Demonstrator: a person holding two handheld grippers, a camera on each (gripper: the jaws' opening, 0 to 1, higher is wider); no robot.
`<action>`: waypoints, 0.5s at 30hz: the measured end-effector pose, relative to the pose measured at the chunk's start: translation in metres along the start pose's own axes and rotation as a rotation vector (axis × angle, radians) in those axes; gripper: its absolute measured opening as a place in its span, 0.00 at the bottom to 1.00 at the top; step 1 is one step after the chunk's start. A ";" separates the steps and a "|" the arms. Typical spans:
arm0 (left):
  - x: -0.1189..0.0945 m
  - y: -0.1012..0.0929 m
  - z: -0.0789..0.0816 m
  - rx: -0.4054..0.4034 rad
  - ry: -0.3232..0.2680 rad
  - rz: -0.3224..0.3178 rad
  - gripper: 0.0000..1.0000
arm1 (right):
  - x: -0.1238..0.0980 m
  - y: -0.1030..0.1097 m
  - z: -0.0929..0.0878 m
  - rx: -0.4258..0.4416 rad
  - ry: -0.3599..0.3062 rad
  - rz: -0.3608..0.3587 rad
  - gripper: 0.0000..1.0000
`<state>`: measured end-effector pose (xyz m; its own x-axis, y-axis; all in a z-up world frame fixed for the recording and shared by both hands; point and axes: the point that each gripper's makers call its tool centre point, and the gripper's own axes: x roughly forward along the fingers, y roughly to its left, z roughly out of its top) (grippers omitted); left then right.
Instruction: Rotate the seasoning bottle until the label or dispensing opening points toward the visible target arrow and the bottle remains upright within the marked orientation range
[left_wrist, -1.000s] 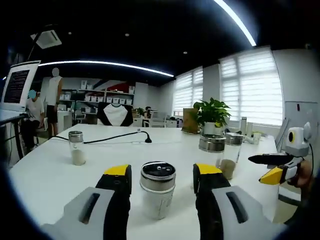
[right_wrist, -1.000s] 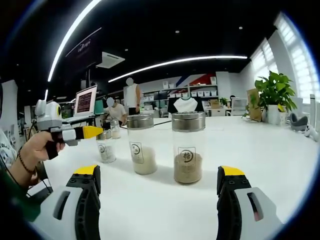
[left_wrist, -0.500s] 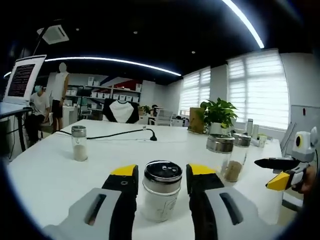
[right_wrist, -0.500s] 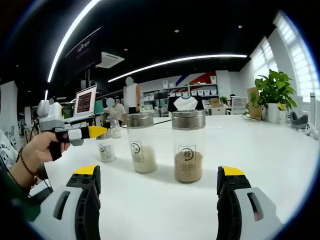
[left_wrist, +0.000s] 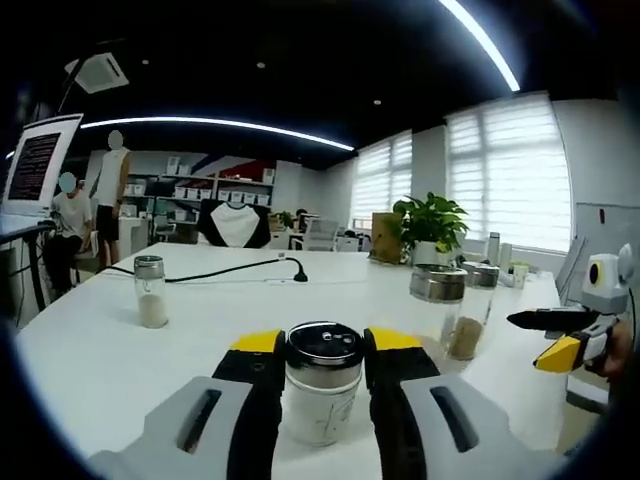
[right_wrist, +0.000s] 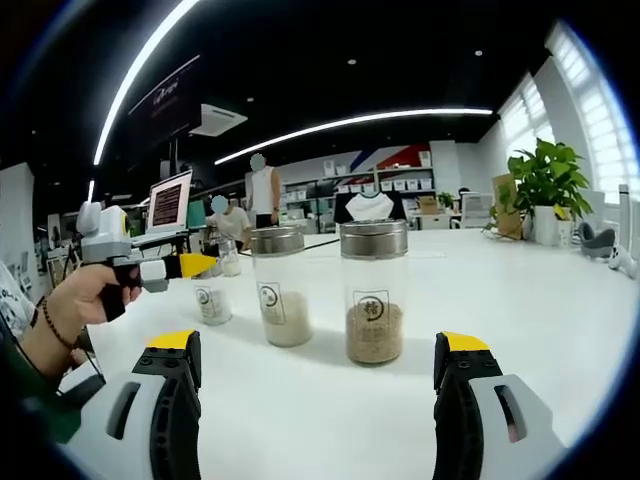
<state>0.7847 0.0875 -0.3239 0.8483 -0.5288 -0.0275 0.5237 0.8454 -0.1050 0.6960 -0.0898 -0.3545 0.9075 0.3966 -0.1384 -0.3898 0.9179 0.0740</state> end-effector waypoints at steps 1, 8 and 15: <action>0.000 0.000 0.000 0.000 -0.001 -0.003 0.32 | 0.000 0.000 0.000 0.000 0.001 0.000 0.99; 0.000 -0.001 0.000 0.008 -0.006 -0.026 0.32 | 0.000 -0.001 0.000 0.000 0.002 -0.002 0.99; 0.001 -0.002 0.000 0.014 -0.015 -0.050 0.32 | 0.000 -0.002 0.000 0.001 0.002 -0.004 0.99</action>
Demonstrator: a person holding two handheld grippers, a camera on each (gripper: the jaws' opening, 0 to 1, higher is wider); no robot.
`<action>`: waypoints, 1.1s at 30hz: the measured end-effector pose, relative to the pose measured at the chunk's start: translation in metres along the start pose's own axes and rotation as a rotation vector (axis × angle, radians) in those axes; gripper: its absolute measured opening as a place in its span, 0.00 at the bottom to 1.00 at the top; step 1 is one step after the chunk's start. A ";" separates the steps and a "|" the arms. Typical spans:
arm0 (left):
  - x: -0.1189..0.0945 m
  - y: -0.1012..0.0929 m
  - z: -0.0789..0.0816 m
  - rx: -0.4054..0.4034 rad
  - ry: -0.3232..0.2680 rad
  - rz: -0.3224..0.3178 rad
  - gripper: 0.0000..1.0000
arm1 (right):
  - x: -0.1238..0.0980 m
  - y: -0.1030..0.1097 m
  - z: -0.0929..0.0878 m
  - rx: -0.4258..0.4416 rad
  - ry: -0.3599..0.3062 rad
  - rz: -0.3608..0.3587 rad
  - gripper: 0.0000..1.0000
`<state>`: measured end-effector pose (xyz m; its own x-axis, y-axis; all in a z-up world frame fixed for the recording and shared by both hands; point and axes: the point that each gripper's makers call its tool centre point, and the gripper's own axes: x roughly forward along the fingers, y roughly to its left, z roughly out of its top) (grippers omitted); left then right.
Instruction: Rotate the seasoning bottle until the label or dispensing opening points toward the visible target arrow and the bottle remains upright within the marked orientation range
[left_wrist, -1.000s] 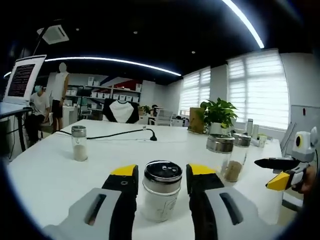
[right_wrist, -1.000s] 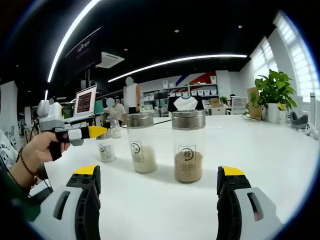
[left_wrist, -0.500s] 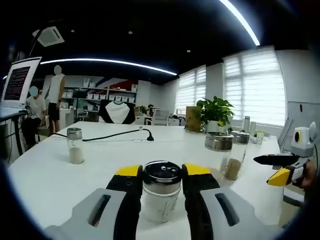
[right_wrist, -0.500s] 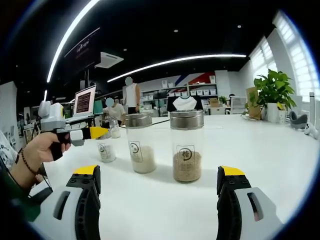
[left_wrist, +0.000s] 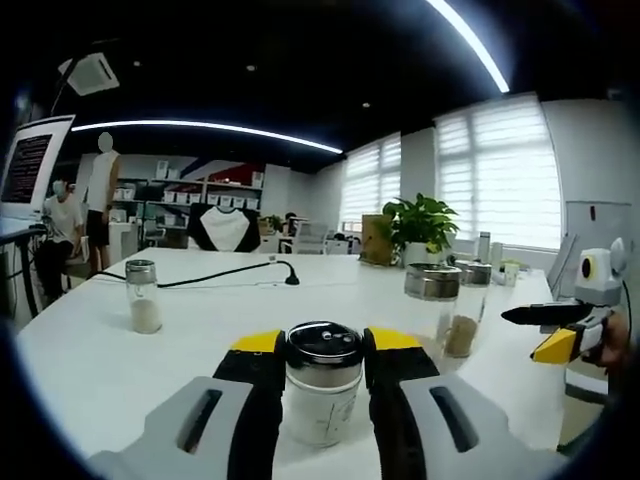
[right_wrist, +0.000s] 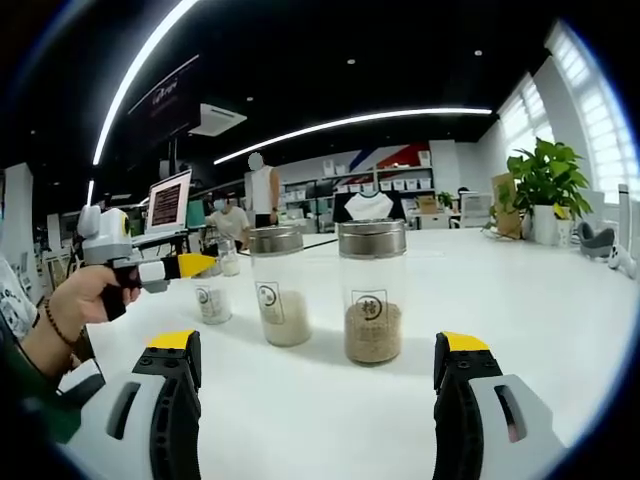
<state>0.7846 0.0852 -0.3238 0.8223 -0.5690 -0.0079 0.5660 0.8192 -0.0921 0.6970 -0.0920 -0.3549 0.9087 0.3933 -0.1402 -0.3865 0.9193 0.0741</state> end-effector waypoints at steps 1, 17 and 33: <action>0.000 0.000 0.000 0.000 0.000 -0.001 0.32 | 0.000 0.000 0.000 0.000 0.000 0.001 0.99; 0.002 -0.002 -0.001 0.000 0.009 -0.103 0.32 | 0.001 -0.002 0.000 0.002 0.002 -0.002 0.99; 0.002 -0.006 -0.001 -0.004 0.031 -0.289 0.32 | 0.001 -0.002 0.000 -0.001 0.005 -0.002 0.99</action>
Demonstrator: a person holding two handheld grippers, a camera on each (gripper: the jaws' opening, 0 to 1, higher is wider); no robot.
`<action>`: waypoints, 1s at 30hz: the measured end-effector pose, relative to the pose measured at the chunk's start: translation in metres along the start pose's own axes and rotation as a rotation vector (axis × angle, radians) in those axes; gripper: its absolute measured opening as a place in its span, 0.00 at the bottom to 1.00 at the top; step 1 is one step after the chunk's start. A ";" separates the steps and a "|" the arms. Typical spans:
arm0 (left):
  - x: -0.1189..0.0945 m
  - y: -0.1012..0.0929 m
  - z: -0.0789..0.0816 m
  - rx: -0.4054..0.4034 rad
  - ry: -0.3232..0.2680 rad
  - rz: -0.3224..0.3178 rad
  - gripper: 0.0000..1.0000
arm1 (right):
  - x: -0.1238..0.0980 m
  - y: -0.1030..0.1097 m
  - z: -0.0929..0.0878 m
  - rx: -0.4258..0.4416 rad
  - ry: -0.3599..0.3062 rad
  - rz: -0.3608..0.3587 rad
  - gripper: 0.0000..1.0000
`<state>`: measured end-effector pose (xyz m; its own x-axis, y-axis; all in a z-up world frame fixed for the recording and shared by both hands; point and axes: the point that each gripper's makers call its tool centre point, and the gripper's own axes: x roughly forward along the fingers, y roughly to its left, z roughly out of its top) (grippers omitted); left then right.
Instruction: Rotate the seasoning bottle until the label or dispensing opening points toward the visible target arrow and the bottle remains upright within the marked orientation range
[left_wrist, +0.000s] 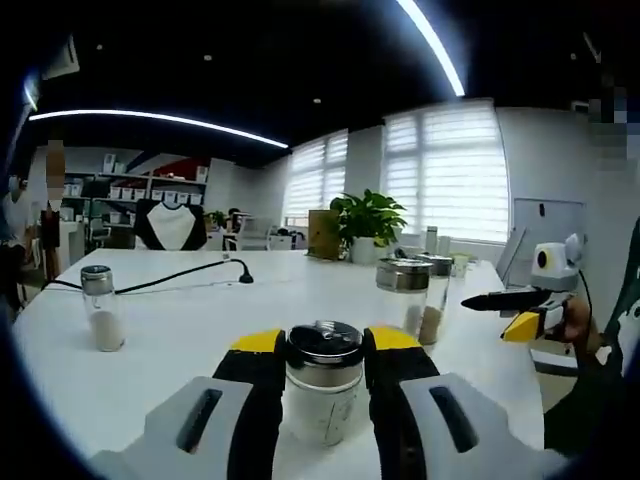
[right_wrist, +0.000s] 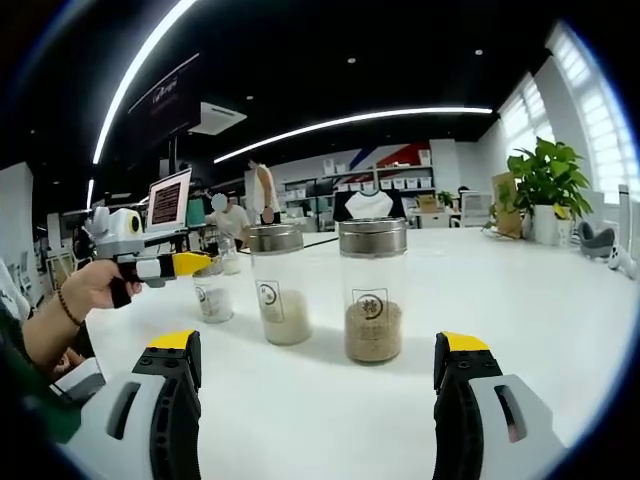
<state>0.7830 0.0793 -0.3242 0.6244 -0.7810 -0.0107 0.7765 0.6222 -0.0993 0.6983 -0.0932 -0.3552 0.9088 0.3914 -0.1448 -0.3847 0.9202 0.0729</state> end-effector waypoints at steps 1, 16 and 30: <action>0.000 0.000 0.000 0.003 0.003 -0.010 0.32 | 0.000 0.000 0.000 0.000 0.001 0.000 0.99; 0.003 -0.002 0.000 0.000 -0.014 -0.095 0.32 | 0.000 -0.002 0.002 -0.022 -0.012 -0.005 0.99; 0.002 0.000 0.004 -0.040 -0.015 -0.073 0.33 | -0.001 -0.003 0.002 -0.023 -0.015 -0.011 0.99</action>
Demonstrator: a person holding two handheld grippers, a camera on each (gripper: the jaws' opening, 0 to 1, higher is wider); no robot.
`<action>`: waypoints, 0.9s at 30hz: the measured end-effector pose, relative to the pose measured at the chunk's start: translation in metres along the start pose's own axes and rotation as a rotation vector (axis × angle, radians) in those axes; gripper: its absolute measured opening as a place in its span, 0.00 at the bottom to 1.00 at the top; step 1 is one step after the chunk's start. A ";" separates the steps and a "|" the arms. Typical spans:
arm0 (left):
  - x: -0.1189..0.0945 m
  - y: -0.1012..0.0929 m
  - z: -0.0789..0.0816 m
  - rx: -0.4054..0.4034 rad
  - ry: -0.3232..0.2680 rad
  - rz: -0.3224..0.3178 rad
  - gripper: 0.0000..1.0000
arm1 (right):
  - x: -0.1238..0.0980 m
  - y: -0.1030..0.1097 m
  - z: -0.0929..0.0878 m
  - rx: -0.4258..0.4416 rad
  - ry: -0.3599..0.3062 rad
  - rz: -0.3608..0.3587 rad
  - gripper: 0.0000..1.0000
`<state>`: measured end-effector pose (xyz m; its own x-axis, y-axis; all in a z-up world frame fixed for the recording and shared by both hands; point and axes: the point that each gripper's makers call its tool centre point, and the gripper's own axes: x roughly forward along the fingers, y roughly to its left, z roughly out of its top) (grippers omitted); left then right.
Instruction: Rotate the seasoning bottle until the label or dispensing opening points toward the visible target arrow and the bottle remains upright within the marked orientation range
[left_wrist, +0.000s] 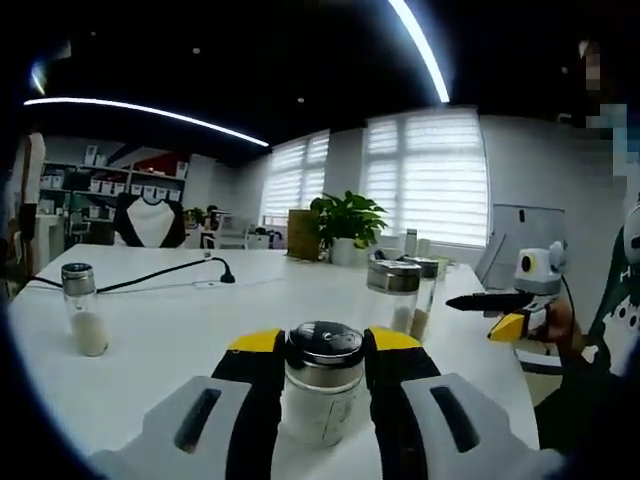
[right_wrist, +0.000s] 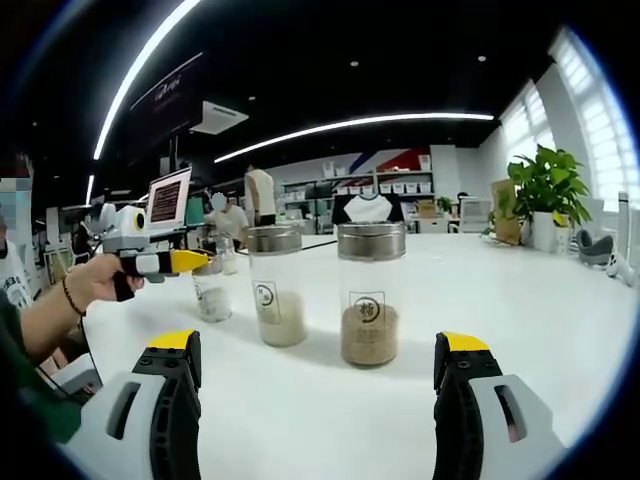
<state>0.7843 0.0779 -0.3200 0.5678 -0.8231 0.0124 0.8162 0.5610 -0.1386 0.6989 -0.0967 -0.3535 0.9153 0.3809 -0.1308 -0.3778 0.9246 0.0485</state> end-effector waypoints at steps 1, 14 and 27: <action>-0.001 -0.001 0.005 -0.017 -0.026 -0.002 0.34 | 0.000 0.000 0.000 0.001 -0.001 -0.001 0.99; -0.035 -0.010 0.035 0.056 -0.091 0.108 0.38 | 0.002 0.000 -0.004 0.009 0.012 0.001 0.99; -0.067 -0.005 0.018 0.149 -0.048 0.326 0.38 | 0.000 0.000 -0.004 -0.001 0.014 -0.002 0.99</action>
<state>0.7437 0.1321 -0.3021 0.8020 -0.5960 0.0382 0.5964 0.8027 0.0034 0.6987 -0.0970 -0.3571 0.9142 0.3787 -0.1447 -0.3758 0.9255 0.0475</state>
